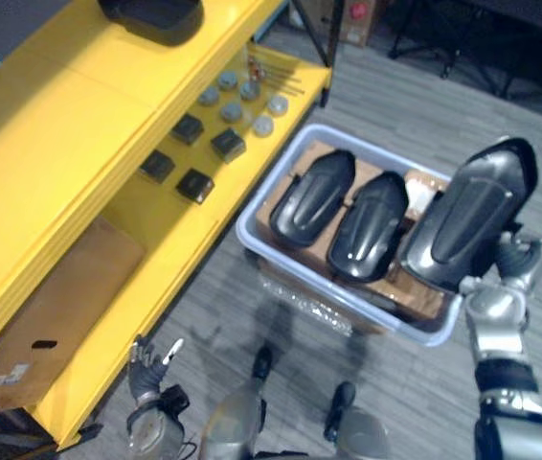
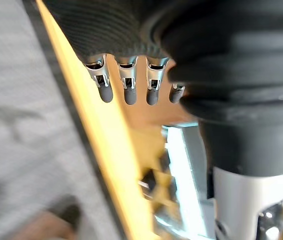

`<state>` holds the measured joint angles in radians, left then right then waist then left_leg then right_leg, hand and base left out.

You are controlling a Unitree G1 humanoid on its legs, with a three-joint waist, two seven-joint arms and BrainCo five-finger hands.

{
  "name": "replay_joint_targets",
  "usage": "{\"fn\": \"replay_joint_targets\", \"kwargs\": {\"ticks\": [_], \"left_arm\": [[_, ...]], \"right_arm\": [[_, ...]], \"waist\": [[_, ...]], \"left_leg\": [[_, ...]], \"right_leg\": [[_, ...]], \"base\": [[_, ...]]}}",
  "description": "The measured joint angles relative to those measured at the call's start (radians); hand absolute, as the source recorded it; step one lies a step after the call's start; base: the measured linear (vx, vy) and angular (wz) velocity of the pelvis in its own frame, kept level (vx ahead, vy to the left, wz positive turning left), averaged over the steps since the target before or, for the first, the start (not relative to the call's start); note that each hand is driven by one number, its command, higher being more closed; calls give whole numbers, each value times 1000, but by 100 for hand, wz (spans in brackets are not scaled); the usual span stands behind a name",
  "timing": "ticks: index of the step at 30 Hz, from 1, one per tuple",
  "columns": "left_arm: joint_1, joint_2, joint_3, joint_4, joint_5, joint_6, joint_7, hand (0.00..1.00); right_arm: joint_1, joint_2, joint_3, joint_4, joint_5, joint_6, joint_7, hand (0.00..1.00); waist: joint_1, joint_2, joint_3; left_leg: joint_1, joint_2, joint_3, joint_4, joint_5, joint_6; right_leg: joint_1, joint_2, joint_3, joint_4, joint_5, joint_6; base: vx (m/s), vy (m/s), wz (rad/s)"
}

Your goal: Walk over and take plastic housings, then place them on the shelf

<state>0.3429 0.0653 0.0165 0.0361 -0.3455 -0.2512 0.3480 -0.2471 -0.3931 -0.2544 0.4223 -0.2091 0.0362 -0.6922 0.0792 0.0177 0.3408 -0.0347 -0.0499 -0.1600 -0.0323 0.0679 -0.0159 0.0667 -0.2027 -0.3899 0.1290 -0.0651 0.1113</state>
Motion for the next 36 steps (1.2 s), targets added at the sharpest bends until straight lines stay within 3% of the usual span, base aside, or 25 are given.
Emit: {"fn": "replay_joint_targets", "kwargs": {"ticks": [4,6,10,16,18,20,25,36], "left_arm": [[-23,10,-38,-195,54,-11,-119,0],[-46,11,-59,-213,54,-10,-168,0],[-155,61,-160,-232,90,10,-300,0],[-347,121,-257,-155,118,126,-423,0],[-413,138,-318,-80,61,201,-498,0],[-455,140,-362,-25,-5,263,-530,0],[-547,132,-418,110,-91,352,-517,0],[-560,119,-422,223,-159,354,-445,0]], "right_arm": [[47,6,2,-90,-57,-62,-14,100],[47,6,12,-113,-79,-81,-22,100],[44,7,96,-189,-151,-162,-31,100],[23,12,231,-193,-241,-230,-29,100],[0,19,281,-192,-268,-237,-27,100],[-33,32,312,-189,-278,-252,-19,100],[-112,44,404,-173,-334,-301,-6,100],[-122,81,440,-90,-356,-316,-6,100]], "waist": [[-18,-3,-43],[-24,-3,-43],[-37,-3,-76],[-42,-1,-125],[-53,-4,-143],[-59,-5,-145],[-74,-10,-148],[-67,-33,-162]], "left_leg": [[7,-2,6,6,0,0],[24,-2,8,5,0,0],[38,9,44,4,-4,2],[85,25,113,-37,-1,1],[96,29,127,-46,1,1],[109,35,146,-47,2,1],[113,50,156,-47,6,-5],[112,58,165,-47,13,-10]], "right_leg": [[20,-1,-9,-13,5,5],[37,-3,-10,-18,6,7],[40,2,13,-25,14,4],[42,22,79,-61,47,0],[44,27,100,-73,58,-2],[52,31,118,-82,66,-6],[57,48,130,-100,80,-15],[60,63,143,-121,96,-19]], "base": [[20,-6,4],[-3,3,-2],[-28,6,-19],[-40,10,-35],[-12,7,-26],[-11,9,-20],[-25,-15,-9],[-4,-4,-4]]}}
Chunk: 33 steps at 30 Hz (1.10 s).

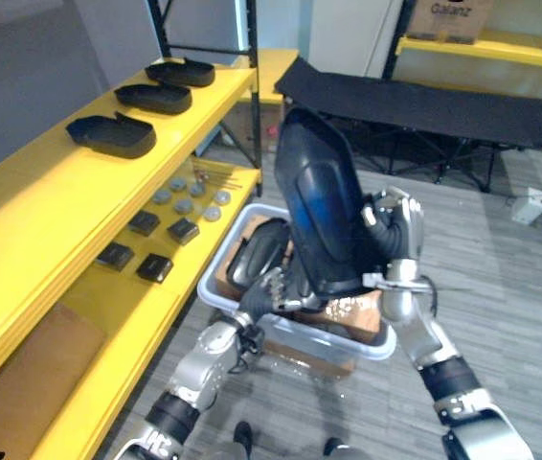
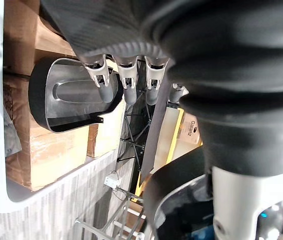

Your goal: Walk over and take plastic housings, then place them on the shelf

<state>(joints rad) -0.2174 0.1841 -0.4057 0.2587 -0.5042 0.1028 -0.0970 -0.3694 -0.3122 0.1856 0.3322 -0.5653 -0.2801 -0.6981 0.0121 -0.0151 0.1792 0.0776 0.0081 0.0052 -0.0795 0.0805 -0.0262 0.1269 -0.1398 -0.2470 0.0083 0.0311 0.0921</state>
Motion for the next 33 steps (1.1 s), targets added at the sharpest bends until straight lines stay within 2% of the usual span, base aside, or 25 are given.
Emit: {"fn": "replay_joint_targets", "kwargs": {"ticks": [6,10,16,26,30,31,33], "left_arm": [[1,-10,2,23,-21,-15,43,0],[4,-26,3,40,-80,-17,46,0],[4,-39,2,40,-82,-17,49,0],[4,-46,-2,59,-89,1,75,0],[4,-47,-3,60,-155,9,104,0],[4,-48,-3,61,-162,9,111,100],[4,-57,-1,83,-203,9,141,100]], "right_arm": [[3,6,36,35,-12,-28,-3,100],[8,20,45,57,-25,-28,-2,100],[44,39,90,80,-28,-27,-1,100],[73,58,151,116,-28,-31,-1,100],[91,77,168,116,-28,-65,0,100],[91,78,175,116,-28,-68,-1,100],[92,87,186,116,-27,-68,-4,100]], "waist": [[1,-4,-4],[3,-6,-5],[4,-20,-14],[5,-23,-15],[5,-23,-15],[5,-23,-15],[7,-24,-16]], "left_leg": [[9,0,-10,-1,1,0],[9,-1,-18,-6,3,-1],[9,0,-22,-6,4,-3],[8,0,-22,-6,7,-2],[8,0,-22,-6,7,-2],[8,0,-22,-6,7,-2],[7,0,-23,-6,7,-3]], "right_leg": [[12,1,-4,-1,0,0],[13,0,-6,0,0,1],[14,-1,-11,0,0,1],[16,-3,-16,0,0,1],[16,-5,-17,-1,0,1],[16,-5,-17,-1,0,1],[16,-5,-18,-1,0,1]], "base": [[-8,-1,2],[-6,-1,1],[0,0,0],[0,0,0],[0,0,0],[0,0,0],[0,0,0]]}}
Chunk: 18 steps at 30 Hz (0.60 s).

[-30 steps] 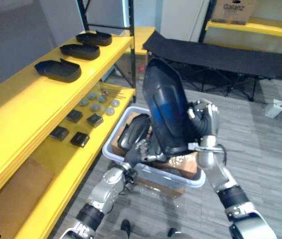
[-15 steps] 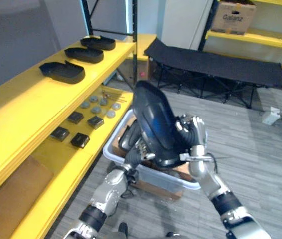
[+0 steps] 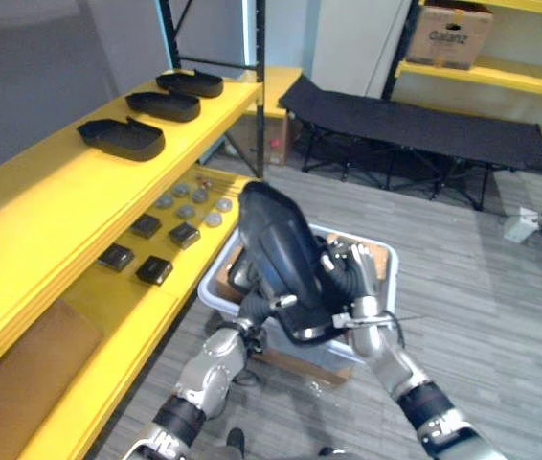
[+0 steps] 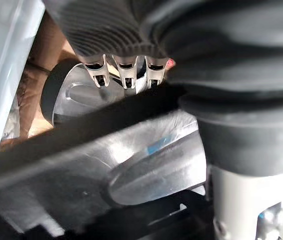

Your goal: Walk over and take plastic housings, then place them on the shelf

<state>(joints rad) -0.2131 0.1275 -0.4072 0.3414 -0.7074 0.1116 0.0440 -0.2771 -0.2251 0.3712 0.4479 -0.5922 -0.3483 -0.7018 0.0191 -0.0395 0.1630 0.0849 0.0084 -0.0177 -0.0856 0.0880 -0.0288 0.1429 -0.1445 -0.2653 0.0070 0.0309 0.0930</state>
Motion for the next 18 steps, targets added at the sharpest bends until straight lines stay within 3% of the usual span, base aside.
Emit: {"fn": "replay_joint_targets", "kwargs": {"ticks": [4,11,14,15,18], "left_arm": [[1,-21,1,15,-46,-6,45,100],[2,-26,3,16,-71,-86,76,100],[2,-26,3,16,-72,-94,91,100],[2,-26,3,16,-75,-95,91,100],[2,-25,2,11,-103,-103,90,100]], "right_arm": [[0,13,9,0,10,0,-4,100],[1,43,46,0,51,0,-45,100],[7,61,55,-6,51,0,-61,100],[11,62,56,-11,51,0,-62,0],[33,65,75,-52,71,-1,-64,0]], "waist": [[12,-1,-1],[18,-7,-4],[19,-17,-11],[19,-19,-12],[19,-21,-13]], "left_leg": [[-1,0,-1,0,1,-1],[2,0,-4,0,2,-2],[1,0,-4,0,1,-2],[1,0,-4,0,1,-2],[1,0,-3,0,-2,-6]], "right_leg": [[1,0,-4,0,0,0],[7,1,-7,-3,0,0],[7,0,-8,-3,-1,-1],[7,0,-8,-3,-1,-1],[7,-1,-7,-3,-1,-1]], "base": [[0,0,0],[0,0,0],[0,0,0],[0,0,0],[0,0,0]]}}
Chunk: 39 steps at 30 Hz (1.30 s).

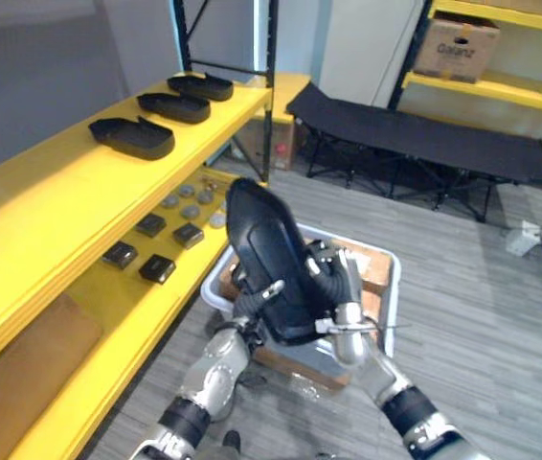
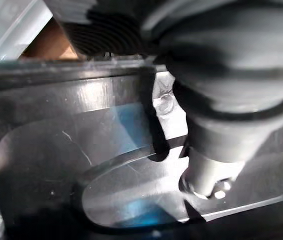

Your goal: Walk over and take plastic housings, then place them on the shelf

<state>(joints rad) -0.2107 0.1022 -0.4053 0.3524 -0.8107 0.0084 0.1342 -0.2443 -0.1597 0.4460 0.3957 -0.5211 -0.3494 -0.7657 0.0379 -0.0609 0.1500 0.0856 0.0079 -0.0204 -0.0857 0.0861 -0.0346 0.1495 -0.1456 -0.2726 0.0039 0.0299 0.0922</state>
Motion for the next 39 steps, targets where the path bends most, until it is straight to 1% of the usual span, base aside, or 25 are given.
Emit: {"fn": "replay_joint_targets", "kwargs": {"ticks": [4,7,9,11,13,15,16,18,20,21,22,23,24,25,27,28,30,31,32,33,34,35,37,39], "left_arm": [[0,0,-1,-13,-8,-19,0,100],[0,2,-8,-35,-7,-49,0,100],[0,3,-9,-57,-7,-72,0,100],[0,7,-10,-74,-6,-77,0,100],[0,7,-10,-93,-2,-79,4,100],[0,7,-11,-109,37,-76,18,100],[0,7,-13,-119,48,-66,27,100],[0,7,-27,-121,83,-62,57,100],[0,7,-36,-123,136,-60,90,100],[0,4,-37,-131,187,-59,107,100],[0,4,-36,-138,216,-58,118,100],[5,3,-27,-167,283,-57,139,100],[8,2,-22,-182,302,-57,147,100],[19,-2,-6,-204,345,-57,166,100],[49,-20,66,-225,433,-58,204,100],[59,-25,86,-226,449,-58,217,100],[99,-31,137,-232,496,-60,262,100],[114,-31,156,-232,517,-60,282,100],[134,-30,173,-232,546,-60,304,100],[147,-31,189,-232,556,-60,320,100],[152,-31,190,-234,556,-60,325,100],[157,-32,197,-236,572,-60,336,100],[167,-32,200,-249,609,-61,354,100],[181,-33,202,-270,634,-68,366,100]], "right_arm": [[12,3,18,-34,20,-3,-17,0],[19,0,16,-61,46,-20,-22,0],[32,-3,15,-80,47,-41,-29,0],[41,-3,15,-89,48,-53,-44,0],[50,-4,15,-108,71,-68,-44,0],[55,-5,14,-111,100,-70,-43,0],[65,-5,7,-112,118,-74,-40,0],[82,-2,-3,-112,142,-74,-27,0],[103,-2,-28,-110,172,-73,-6,0],[121,-1,-48,-111,176,-80,9,0],[128,-1,-58,-111,180,-86,17,0],[153,0,-93,-128,209,-109,52,0],[167,-1,-109,-147,225,-118,71,0],[185,-1,-134,-182,257,-141,109,0],[213,-6,-225,-296,334,-201,190,0],[217,-9,-251,-323,357,-216,215,0],[234,-25,-337,-400,479,-276,313,0],[244,-31,-371,-424,527,-291,349,0],[252,-35,-409,-440,587,-310,400,0],[265,-37,-441,-461,632,-312,443,0],[271,-37,-450,-470,653,-312,462,0],[279,-37,-465,-476,692,-312,496,0],[299,-35,-481,-477,726,-305,527,0],[321,-30,-488,-478,745,-295,537,0]], "waist": [[-2,0,0],[-3,0,0],[-4,-1,1],[-6,-1,1],[-10,-2,1],[-11,-2,1],[-11,-2,1],[-12,-2,1],[-12,-2,1],[-12,-3,2],[-13,-4,2],[-15,-6,3],[-15,-6,3],[-19,-6,3],[-29,-6,3],[-30,-6,3],[-31,-6,3],[-36,-6,3],[-43,-5,4],[-48,-5,4],[-51,-4,4],[-54,-4,4],[-54,-2,6],[-57,2,8]], "left_leg": [[0,0,1,0,-1,1],[-3,0,5,0,-2,1],[-5,0,6,0,-1,1],[-4,0,7,0,-2,1],[-4,0,8,1,-2,1],[-2,1,12,1,-2,2],[-1,1,15,1,-3,3],[1,1,20,1,-4,4],[2,1,27,0,-7,3],[2,1,27,0,-8,4],[2,1,28,0,-8,4],[3,1,28,0,-8,4],[4,1,28,0,-8,4],[5,1,30,0,-8,4],[14,2,37,0,-9,4],[19,3,42,0,-10,6],[24,6,60,0,-17,3],[28,6,61,0,-19,6],[31,5,63,0,-19,6],[34,4,66,-1,-20,6],[35,4,67,-1,-21,8],[35,4,72,-1,-22,10],[35,4,83,-1,-26,8],[34,4,89,-1,-28,10]], "right_leg": [[-2,0,1,1,-3,-5],[-7,0,3,2,-3,-5],[-9,0,4,2,-3,-5],[-9,0,4,2,-3,-5],[-9,0,5,1,-3,-5],[-9,0,8,1,-3,-5],[-9,0,11,1,-3,-5],[-9,0,19,1,-3,-5],[-10,-1,26,0,-3,-5],[-10,-1,27,0,-3,-5],[-10,-1,27,0,-3,-5],[-10,0,28,0,-3,-5],[-10,0,28,0,-3,-5],[-10,0,29,1,-3,-4],[-9,1,32,7,-1,-2],[-9,2,34,9,-2,-2],[-11,6,51,12,-5,-5],[-11,6,52,12,-7,-6],[-11,6,54,14,-9,-6],[-11,5,56,17,-11,-6],[-11,5,57,18,-12,-6],[-14,5,62,18,-13,-4],[-21,6,76,18,-14,-4],[-27,5,83,18,-14,-3]], "base": [[0,0,0],[0,0,-1],[0,0,0],[0,0,0],[0,0,0],[0,0,-4],[0,0,-7],[1,5,-8],[-2,13,-8],[-3,11,-4],[0,0,0],[0,0,0],[0,0,0],[11,5,-4],[9,3,-11],[0,-1,-19],[-10,5,-22],[-6,12,-13],[0,11,-5],[-2,12,-5],[-9,20,-8],[-9,21,-10],[-11,26,-17],[0,25,-12]]}}
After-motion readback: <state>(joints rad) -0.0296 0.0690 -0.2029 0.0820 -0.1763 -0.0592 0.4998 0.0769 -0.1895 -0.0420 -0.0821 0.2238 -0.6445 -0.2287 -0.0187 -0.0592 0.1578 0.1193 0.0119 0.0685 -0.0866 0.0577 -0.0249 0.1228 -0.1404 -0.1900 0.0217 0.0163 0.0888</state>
